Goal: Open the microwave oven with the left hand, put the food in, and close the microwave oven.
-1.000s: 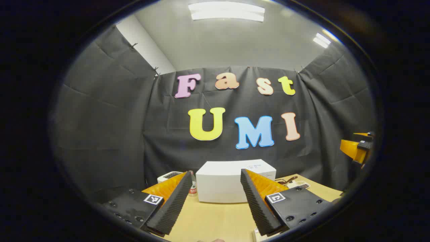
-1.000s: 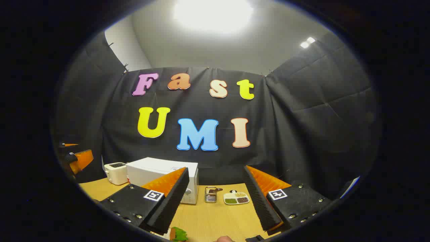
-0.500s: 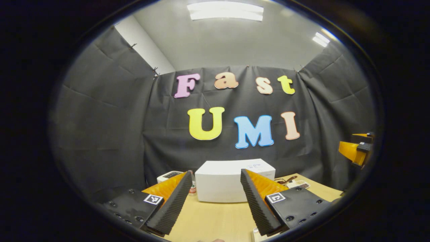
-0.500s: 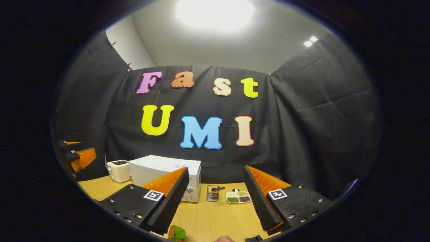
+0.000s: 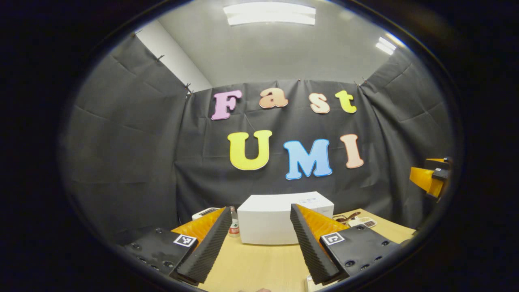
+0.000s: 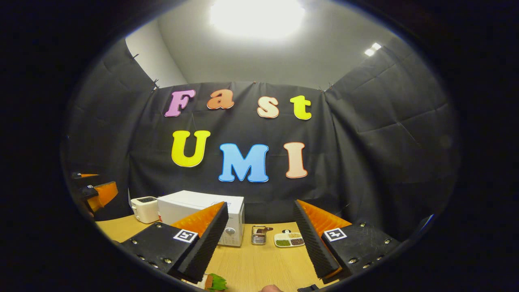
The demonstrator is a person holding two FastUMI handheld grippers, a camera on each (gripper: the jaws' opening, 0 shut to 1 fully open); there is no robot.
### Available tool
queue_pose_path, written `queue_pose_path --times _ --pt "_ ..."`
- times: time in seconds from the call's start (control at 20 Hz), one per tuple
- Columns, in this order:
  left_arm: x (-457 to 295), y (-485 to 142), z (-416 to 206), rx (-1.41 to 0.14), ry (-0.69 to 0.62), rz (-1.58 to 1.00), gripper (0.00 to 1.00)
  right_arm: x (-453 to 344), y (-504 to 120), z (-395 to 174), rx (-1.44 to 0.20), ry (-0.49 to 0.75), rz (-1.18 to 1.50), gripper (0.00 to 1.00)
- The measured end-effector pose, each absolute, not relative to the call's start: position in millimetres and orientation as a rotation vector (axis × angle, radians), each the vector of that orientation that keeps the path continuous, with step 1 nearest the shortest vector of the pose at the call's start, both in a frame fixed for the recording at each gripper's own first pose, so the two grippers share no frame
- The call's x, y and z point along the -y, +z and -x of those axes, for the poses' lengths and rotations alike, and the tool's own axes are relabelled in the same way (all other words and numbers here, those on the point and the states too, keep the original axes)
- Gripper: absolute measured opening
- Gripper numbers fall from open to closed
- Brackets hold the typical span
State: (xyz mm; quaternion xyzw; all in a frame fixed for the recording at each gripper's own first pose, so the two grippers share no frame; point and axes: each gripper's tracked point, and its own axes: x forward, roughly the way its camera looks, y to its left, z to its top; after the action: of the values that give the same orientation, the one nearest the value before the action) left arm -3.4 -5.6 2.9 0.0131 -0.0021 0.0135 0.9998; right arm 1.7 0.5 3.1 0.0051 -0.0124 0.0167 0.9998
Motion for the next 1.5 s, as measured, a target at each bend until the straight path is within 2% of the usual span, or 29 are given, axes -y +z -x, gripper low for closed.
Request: queue_pose_path --times 0.8,1.5 --pt "-14.1 30.9 17.3 0.066 0.086 -0.066 0.96 -30.0 11.2 -10.8 0.056 0.11 -0.044 0.97" --pt "35.1 22.4 -11.1 0.084 0.081 -0.036 0.97 -6.8 -3.8 -3.4 0.004 0.181 -0.07 0.97"
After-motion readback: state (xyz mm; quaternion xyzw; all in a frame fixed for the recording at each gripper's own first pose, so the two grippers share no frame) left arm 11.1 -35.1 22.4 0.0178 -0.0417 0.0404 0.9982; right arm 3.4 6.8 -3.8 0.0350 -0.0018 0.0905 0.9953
